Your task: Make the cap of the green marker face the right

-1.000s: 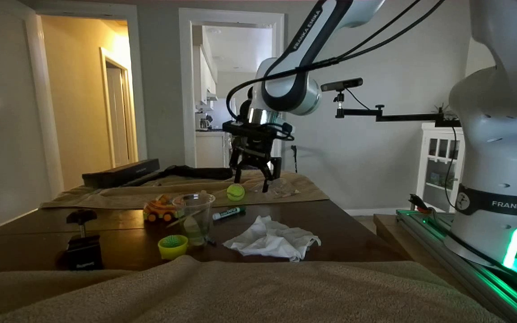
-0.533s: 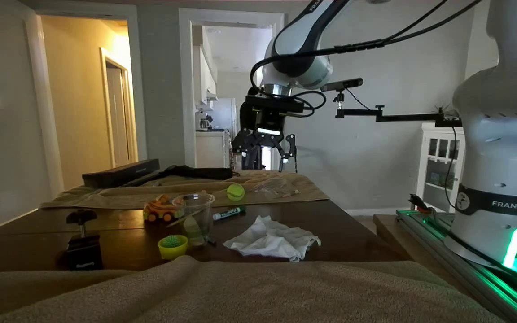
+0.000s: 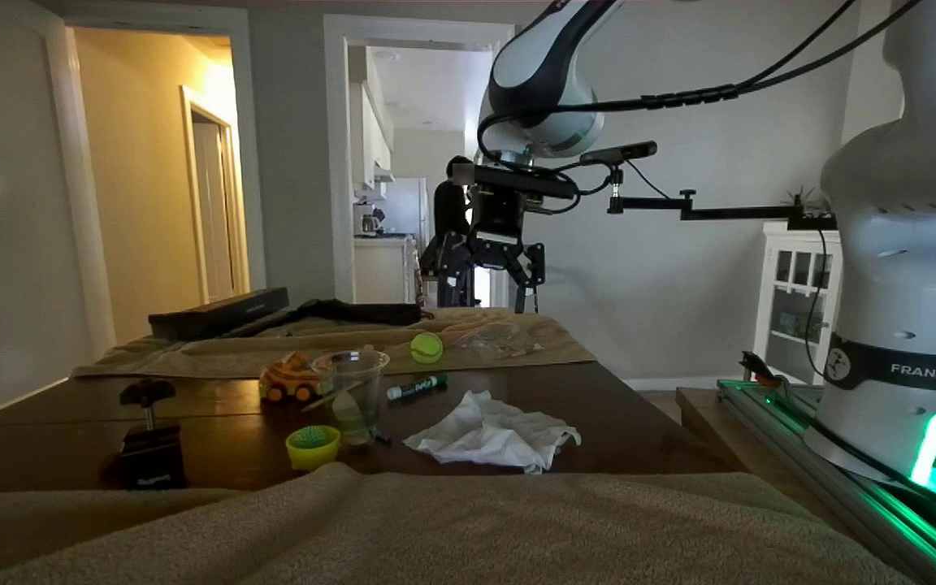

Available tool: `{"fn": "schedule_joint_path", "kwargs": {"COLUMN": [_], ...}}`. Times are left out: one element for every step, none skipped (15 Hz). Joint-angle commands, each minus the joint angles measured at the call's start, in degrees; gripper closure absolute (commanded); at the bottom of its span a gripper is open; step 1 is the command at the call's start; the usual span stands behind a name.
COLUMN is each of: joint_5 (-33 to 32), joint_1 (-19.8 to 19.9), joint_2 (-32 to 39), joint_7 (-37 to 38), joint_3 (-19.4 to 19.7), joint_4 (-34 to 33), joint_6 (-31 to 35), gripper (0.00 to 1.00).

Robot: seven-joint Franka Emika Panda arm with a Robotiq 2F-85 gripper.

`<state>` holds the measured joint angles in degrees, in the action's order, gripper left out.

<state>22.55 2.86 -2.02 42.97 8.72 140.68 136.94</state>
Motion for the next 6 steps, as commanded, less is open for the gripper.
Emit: {"fn": "schedule_joint_path", "kwargs": {"joint_5": [-0.6,-1.4,-2.8,-0.9,-1.2,-1.4], "joint_1": [0.5,0.4,0.3,0.8,0.7,0.7], "joint_2": [-1.4,-2.3,-3.0,-0.1,-0.2,-0.3], "joint_7": [-8.4,-10.1,-11.2,-8.5,-9.5,-9.9], "joint_3": [-1.8,-2.2,-2.7,-2.6,-3.0,-3.3], "joint_4": [0.7,1.4,1.9,0.2,0.2,0.2], "joint_6": [-5.9,-7.4,-9.2,-6.4,-7.5,-7.9], "gripper": [0.00,0.00,0.00,0.00,0.00,0.00]}}
